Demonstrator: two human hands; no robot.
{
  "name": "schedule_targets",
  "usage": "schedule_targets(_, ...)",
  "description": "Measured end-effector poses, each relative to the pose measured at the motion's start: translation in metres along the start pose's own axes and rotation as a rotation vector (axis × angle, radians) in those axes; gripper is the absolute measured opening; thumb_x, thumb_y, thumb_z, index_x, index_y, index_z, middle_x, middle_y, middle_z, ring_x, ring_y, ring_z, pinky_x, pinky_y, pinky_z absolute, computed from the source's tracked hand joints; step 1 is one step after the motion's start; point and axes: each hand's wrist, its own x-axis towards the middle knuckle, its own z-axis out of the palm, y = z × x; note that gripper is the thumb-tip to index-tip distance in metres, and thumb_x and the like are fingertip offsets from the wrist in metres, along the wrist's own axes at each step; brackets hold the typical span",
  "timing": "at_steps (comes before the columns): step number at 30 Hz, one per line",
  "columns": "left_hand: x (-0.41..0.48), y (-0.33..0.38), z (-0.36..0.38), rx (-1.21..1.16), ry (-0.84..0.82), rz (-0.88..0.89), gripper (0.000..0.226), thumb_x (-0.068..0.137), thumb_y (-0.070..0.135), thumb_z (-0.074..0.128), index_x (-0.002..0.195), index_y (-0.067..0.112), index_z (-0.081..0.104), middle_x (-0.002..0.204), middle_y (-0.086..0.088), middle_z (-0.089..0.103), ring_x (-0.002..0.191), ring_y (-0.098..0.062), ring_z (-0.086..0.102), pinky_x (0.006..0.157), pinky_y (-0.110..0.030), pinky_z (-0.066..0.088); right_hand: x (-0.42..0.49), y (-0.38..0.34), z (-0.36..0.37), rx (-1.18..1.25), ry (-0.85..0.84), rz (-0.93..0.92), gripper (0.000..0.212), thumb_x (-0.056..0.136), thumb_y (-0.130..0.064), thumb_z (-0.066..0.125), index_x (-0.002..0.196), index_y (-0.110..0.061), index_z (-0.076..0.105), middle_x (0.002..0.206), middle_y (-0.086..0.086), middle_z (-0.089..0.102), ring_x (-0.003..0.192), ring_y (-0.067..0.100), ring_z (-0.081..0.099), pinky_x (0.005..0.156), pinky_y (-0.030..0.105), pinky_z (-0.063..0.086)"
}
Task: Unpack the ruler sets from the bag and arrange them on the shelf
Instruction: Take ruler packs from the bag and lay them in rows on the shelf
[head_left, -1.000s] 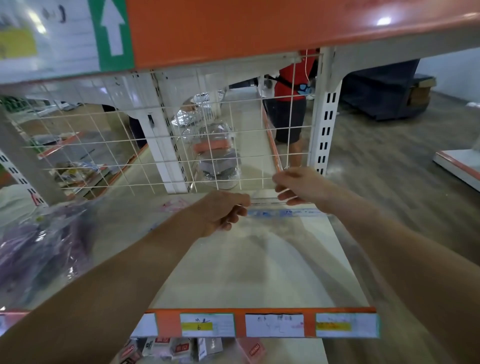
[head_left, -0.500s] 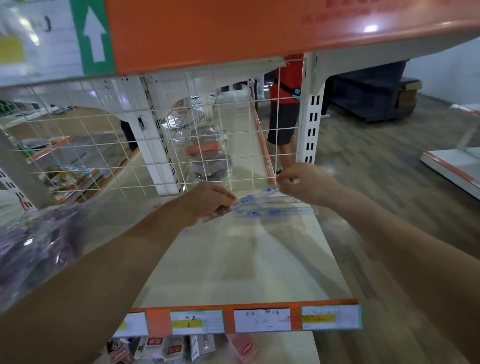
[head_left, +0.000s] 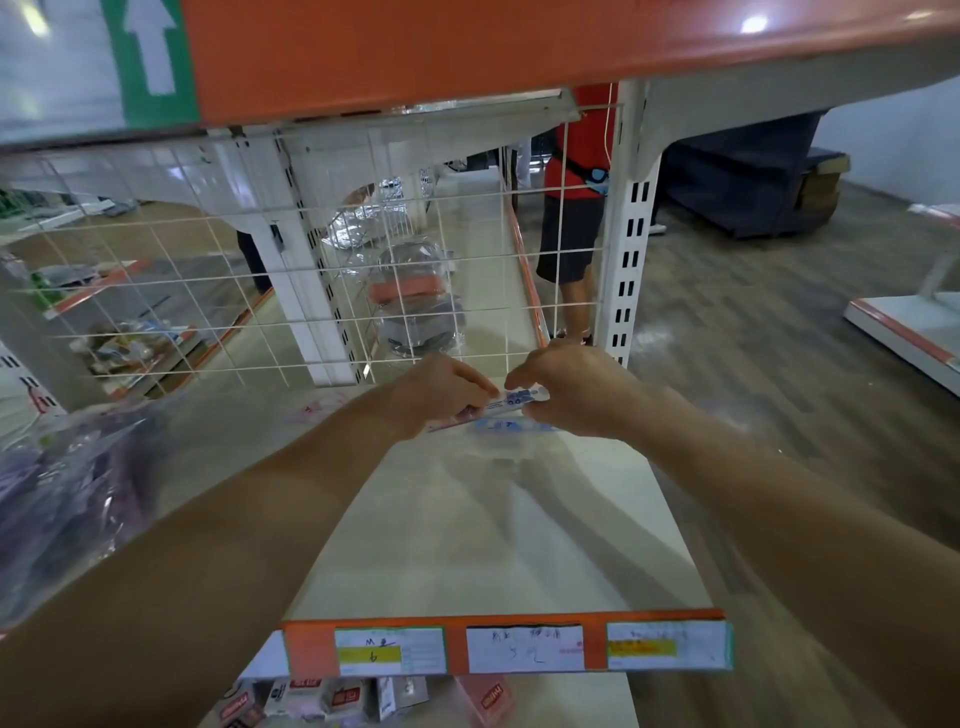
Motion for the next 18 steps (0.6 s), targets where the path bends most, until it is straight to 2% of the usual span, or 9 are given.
schedule_targets(3,0.001,0.000,0.002,0.049,0.029,0.020,0.016,0.085,0.000,0.060,0.097,0.003,0.070,0.070,-0.004,0.061,0.061,-0.008,0.053,0.052,-0.012,0.045,0.004,0.006,0.004,0.012,-0.030,0.022,0.035,0.088,-0.022,0.058,0.122,-0.029,0.062,0.115,-0.007,0.065,0.112,0.015,0.052,0.089,0.033,0.047)
schedule_targets(6,0.004,-0.004,0.000,0.092,0.097,0.035,0.021,0.088,0.004,0.060,0.107,0.003,0.067,0.084,-0.003,0.060,0.076,-0.011,0.054,0.056,-0.011,0.039,0.006,0.018,0.011,-0.005,-0.086,0.112,0.035,0.085,-0.018,0.058,0.119,-0.027,0.063,0.115,-0.003,0.065,0.109,0.019,0.056,0.082,0.029,0.045)
schedule_targets(10,0.005,-0.013,-0.007,0.088,0.141,-0.007,0.021,0.087,0.005,0.061,0.107,-0.001,0.065,0.072,0.001,0.053,0.063,-0.007,0.047,0.051,-0.014,0.036,0.006,0.031,0.021,-0.099,-0.236,0.168,0.032,0.088,-0.019,0.058,0.119,-0.022,0.062,0.116,0.003,0.062,0.108,0.023,0.057,0.082,0.030,0.045)
schedule_targets(14,0.001,-0.017,-0.009,0.107,0.124,-0.008,0.020,0.088,0.007,0.060,0.106,0.000,0.066,0.070,0.002,0.052,0.062,-0.005,0.046,0.050,-0.014,0.035,0.010,0.030,0.024,-0.094,-0.300,0.162,0.027,0.088,-0.016,0.055,0.112,-0.017,0.066,0.104,0.004,0.063,0.093,0.024,0.059,0.071,0.027,0.044)
schedule_targets(18,-0.001,-0.017,-0.012,0.115,0.110,-0.015,0.021,0.089,0.008,0.060,0.108,0.002,0.065,0.075,0.002,0.054,0.067,-0.006,0.048,0.054,-0.017,0.037,0.016,0.024,0.025,-0.130,-0.318,0.136,0.027,0.087,-0.007,0.051,0.109,-0.010,0.066,0.091,0.006,0.057,0.079,0.022,0.052,0.066,0.027,0.041)
